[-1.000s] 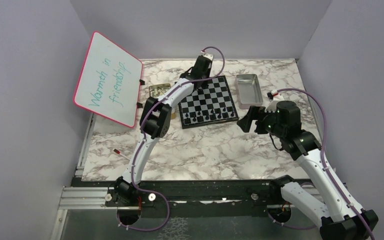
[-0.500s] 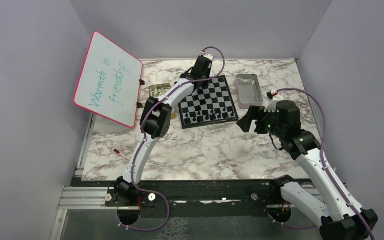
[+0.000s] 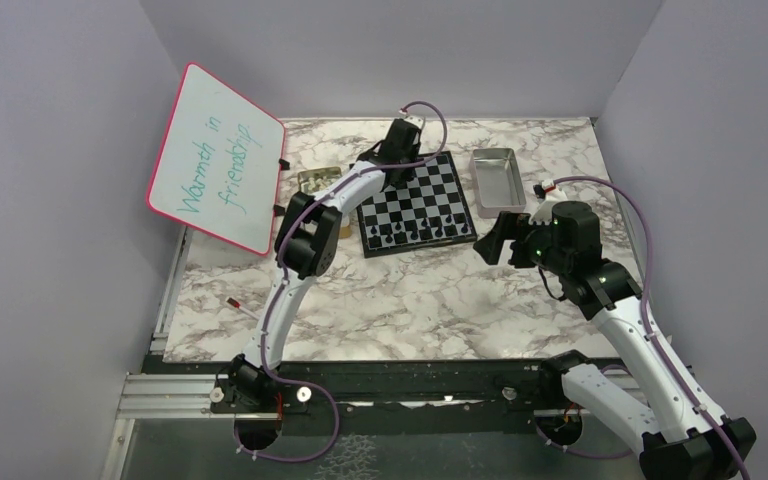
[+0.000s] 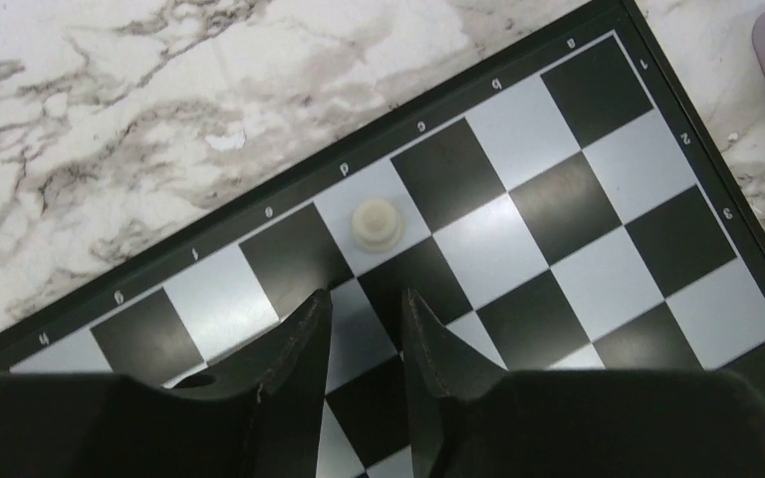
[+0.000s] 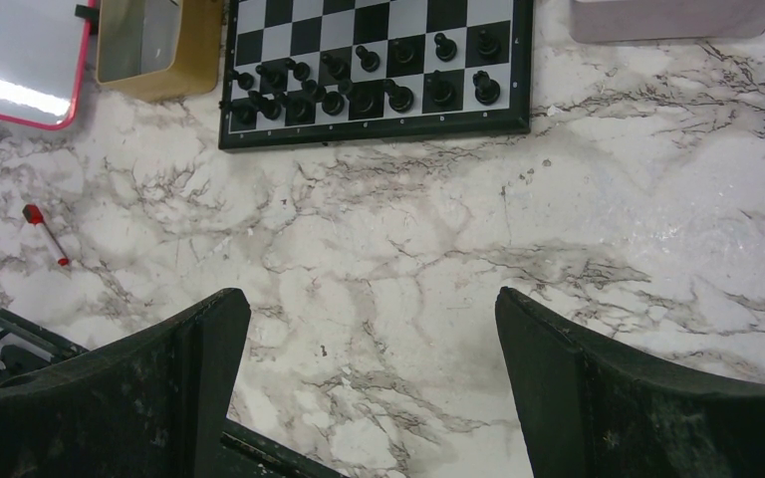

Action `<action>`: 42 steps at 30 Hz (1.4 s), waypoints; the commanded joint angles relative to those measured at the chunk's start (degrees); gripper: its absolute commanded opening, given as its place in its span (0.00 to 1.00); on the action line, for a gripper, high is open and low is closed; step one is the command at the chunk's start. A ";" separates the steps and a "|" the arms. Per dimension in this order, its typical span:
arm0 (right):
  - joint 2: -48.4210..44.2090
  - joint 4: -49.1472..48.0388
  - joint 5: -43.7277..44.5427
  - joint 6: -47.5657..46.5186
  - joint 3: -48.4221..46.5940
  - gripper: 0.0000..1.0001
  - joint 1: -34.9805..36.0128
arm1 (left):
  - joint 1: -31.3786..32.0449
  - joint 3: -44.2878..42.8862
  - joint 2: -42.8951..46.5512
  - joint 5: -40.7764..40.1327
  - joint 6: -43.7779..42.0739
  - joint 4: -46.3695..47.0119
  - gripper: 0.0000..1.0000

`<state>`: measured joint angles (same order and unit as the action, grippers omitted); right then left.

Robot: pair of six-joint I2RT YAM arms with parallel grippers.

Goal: Set up the chess pieces on the board
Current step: Pick up the chess piece from the storage box.

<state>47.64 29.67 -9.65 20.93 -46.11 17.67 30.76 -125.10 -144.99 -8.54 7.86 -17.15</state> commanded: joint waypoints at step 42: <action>0.36 -1.86 0.39 1.52 0.57 1.00 -0.09 | -13.67 29.17 30.65 -0.20 3.85 -12.57 0.31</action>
<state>47.22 29.58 -9.63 22.41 -45.54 17.67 17.98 -94.28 -111.63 -7.46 11.42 -32.23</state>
